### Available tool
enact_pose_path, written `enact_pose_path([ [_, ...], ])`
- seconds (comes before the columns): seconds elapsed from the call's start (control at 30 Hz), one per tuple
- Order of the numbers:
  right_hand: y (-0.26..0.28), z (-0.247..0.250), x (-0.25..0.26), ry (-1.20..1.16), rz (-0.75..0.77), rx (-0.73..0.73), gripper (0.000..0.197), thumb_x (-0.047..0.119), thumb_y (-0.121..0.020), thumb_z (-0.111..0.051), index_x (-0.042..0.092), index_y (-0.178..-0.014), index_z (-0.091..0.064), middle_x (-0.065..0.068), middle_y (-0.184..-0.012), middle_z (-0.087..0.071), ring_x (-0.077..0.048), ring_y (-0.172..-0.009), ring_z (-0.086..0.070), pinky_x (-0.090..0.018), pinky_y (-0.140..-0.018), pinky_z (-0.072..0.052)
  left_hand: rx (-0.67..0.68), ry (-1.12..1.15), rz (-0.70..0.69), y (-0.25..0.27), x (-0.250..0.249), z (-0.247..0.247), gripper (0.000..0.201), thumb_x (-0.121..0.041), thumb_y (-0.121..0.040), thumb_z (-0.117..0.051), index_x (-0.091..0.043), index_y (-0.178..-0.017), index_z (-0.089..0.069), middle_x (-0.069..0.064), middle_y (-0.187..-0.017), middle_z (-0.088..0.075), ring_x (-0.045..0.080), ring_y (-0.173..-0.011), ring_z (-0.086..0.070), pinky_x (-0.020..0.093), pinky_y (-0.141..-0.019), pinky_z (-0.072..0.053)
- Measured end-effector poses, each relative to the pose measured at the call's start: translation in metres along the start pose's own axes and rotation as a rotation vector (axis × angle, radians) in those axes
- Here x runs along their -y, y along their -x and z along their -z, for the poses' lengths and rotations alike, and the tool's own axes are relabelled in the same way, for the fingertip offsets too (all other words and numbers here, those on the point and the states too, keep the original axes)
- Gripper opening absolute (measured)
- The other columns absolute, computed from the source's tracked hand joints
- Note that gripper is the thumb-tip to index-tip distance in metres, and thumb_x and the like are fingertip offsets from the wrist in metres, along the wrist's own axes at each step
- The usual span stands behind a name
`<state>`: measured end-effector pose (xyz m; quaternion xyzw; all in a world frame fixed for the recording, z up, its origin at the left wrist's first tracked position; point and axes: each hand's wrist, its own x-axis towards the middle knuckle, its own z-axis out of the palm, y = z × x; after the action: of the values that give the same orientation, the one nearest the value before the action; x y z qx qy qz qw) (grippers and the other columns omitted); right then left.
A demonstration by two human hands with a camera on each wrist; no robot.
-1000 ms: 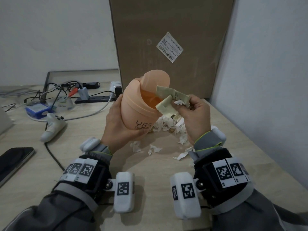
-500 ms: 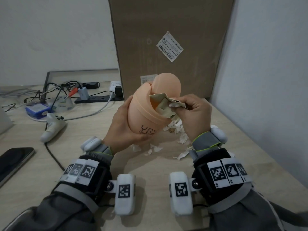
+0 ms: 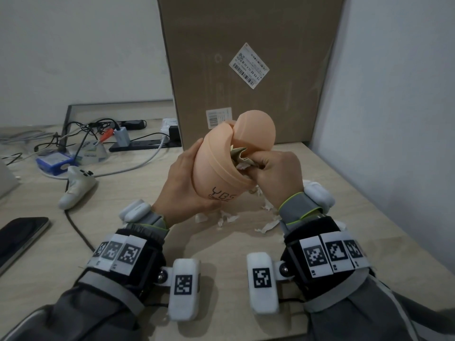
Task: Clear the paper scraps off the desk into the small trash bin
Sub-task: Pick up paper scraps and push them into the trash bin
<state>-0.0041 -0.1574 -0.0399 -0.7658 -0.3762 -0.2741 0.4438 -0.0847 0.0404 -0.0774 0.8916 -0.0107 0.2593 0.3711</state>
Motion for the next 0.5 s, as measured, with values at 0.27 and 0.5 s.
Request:
enact_pose_path([
  [0.27, -0.0008, -0.004, -0.0023, -0.092, -0.029, 0.096, 0.025, 0.014, -0.079, -0.057, 0.018, -0.098, -0.074, -0.006, -0.084, -0.074, -0.021, -0.078, -0.064, -0.011, -0.065, -0.038, -0.046, -0.009, 0.005, 0.0001, 0.0015, -0.001, 0.125, -0.059, -0.049, -0.081, -0.054, -0.152, -0.011, -0.003, -0.157, -0.033, 0.024, -0.142, -0.036, 0.061, -0.116, -0.037],
  [0.5, 0.0016, -0.0052, 0.0008, -0.125, -0.112, 0.141, 0.016, 0.022, -0.08, -0.049, 0.016, -0.09, -0.06, 0.002, -0.068, -0.061, -0.029, -0.074, -0.056, -0.036, -0.071, -0.043, -0.058, 0.002, 0.014, -0.0013, 0.0049, -0.0023, 0.127, -0.058, -0.048, -0.083, -0.052, -0.153, -0.012, -0.002, -0.157, -0.035, 0.026, -0.143, -0.037, 0.06, -0.115, -0.039],
])
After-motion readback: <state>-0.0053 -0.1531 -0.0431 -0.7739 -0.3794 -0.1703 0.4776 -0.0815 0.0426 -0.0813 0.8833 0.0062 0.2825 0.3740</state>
